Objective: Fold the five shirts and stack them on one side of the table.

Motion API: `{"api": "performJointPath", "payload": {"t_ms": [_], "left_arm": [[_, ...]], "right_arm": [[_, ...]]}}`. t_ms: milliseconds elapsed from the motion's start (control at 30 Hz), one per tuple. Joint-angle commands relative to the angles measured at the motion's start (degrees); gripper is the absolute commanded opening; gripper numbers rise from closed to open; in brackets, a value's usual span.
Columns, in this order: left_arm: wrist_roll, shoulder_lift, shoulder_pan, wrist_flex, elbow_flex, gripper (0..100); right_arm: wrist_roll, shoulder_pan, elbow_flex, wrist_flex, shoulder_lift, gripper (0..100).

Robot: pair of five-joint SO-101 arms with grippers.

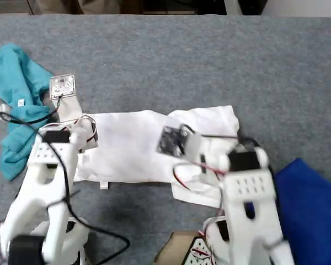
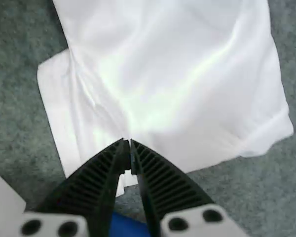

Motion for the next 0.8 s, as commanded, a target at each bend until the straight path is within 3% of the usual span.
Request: {"api": "performJointPath", "payload": {"t_ms": [0, 167, 767], "left_arm": [[0.26, 8.66, -6.07, -5.27, -3.87, 2], [0.44, 19.21, -13.19, -6.86, -10.11, 2], [0.35, 21.23, -13.19, -6.77, -11.96, 2]], "right_arm": [[-4.75, -5.23, -5.85, -1.23, 10.42, 0.5], [-6.33, -7.34, -6.9, -1.58, 18.33, 0.5], [-5.98, -7.78, 1.19, -1.67, 19.56, 0.5]]}}
